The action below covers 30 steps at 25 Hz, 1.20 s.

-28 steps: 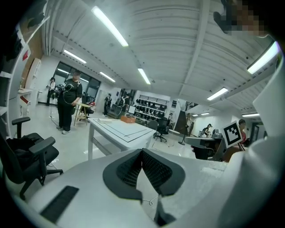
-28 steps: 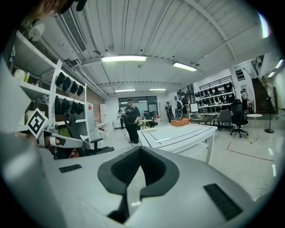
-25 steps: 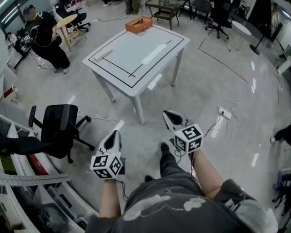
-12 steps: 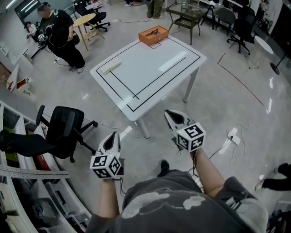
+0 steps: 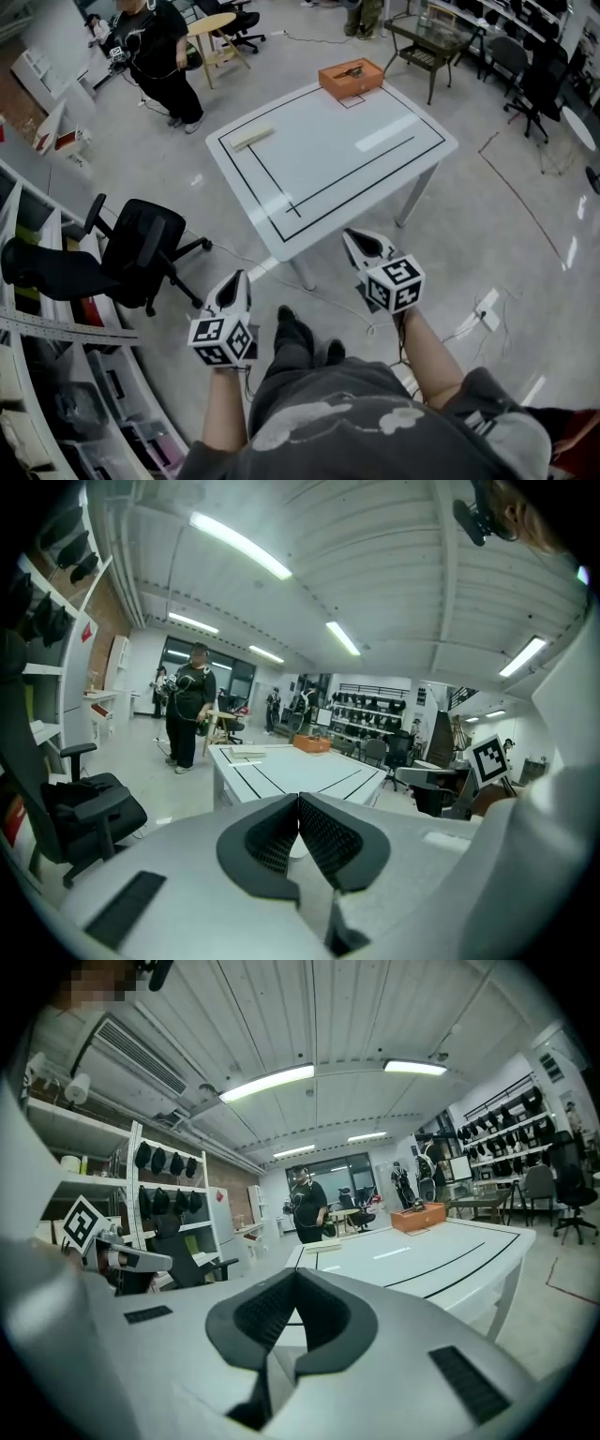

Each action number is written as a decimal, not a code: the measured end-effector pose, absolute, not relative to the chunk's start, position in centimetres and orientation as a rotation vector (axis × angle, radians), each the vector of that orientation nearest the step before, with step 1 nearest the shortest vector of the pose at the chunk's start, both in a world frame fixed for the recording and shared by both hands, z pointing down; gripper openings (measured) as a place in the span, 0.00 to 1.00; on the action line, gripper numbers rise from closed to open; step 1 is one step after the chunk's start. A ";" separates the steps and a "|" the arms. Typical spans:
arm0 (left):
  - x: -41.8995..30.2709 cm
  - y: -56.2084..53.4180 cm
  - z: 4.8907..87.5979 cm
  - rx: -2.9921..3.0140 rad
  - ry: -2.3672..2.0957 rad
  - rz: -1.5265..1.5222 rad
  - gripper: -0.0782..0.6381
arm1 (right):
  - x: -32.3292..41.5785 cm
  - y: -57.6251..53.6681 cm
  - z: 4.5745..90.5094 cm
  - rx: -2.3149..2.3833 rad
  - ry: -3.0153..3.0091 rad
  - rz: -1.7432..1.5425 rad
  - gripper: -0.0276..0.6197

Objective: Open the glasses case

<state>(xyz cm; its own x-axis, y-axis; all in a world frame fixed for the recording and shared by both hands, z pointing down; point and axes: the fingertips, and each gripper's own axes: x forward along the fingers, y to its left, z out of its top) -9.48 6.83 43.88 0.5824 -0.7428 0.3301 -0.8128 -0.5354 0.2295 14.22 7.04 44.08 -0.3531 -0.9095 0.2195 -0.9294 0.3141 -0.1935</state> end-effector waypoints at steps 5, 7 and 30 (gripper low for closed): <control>-9.5 3.5 45.0 2.441 -1.255 0.270 0.11 | 13.9 4.1 45.4 1.729 -2.467 0.466 0.04; -9.5 1.4 45.3 2.442 -1.250 0.262 0.11 | 14.1 2.6 45.6 1.735 -2.448 0.459 0.04; -11.5 -26.3 49.0 2.430 -1.136 0.227 0.11 | 12.1 -25.0 48.7 1.760 -2.219 0.458 0.04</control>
